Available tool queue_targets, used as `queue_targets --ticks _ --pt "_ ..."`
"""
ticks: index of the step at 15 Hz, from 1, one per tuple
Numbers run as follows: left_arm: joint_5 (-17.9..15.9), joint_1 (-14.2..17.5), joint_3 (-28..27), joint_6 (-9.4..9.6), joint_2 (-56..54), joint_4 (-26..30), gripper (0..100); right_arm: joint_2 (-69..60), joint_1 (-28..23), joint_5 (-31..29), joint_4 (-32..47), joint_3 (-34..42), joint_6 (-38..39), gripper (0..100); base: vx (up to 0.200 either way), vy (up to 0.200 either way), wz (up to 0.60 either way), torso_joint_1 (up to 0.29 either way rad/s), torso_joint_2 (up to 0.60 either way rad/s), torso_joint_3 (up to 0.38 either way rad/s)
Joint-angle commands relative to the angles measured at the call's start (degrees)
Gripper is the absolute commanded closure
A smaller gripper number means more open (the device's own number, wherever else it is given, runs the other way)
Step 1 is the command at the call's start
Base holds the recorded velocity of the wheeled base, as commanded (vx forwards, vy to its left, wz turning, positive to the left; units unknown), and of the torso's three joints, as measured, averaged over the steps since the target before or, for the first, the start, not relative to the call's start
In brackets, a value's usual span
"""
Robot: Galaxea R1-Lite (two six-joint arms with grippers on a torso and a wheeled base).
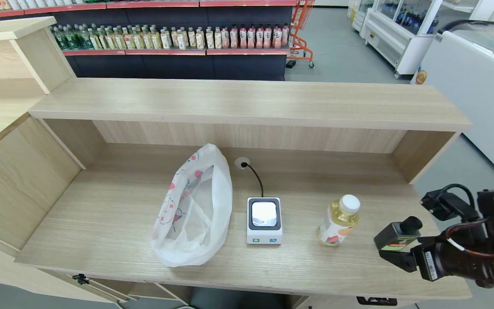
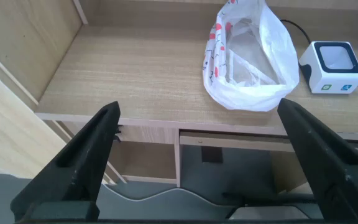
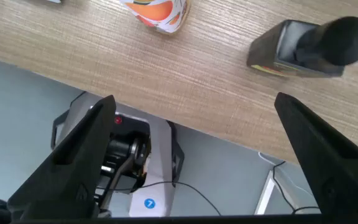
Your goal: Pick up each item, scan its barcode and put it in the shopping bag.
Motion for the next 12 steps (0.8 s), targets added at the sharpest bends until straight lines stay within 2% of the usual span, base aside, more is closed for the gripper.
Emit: queue_targets --ticks 1,7,12 --pt "0.0 0.0 0.0 0.02 0.1 0.0 0 8.4 3.1 -1.8 -4.2 0.4 0.5 0 0.0 0.0 0.0 0.0 0.0 0.0" --pt "0.0 0.0 0.0 0.02 0.1 0.0 0 20.7 10.4 -8.4 -19.9 0.2 9.0 0 0.0 0.0 0.0 0.0 0.0 0.0" --pt "0.0 0.1 0.0 0.02 0.1 0.0 0 26.6 12.3 -11.3 -29.5 -1.6 9.0 0 0.0 0.0 0.0 0.0 0.0 0.0"
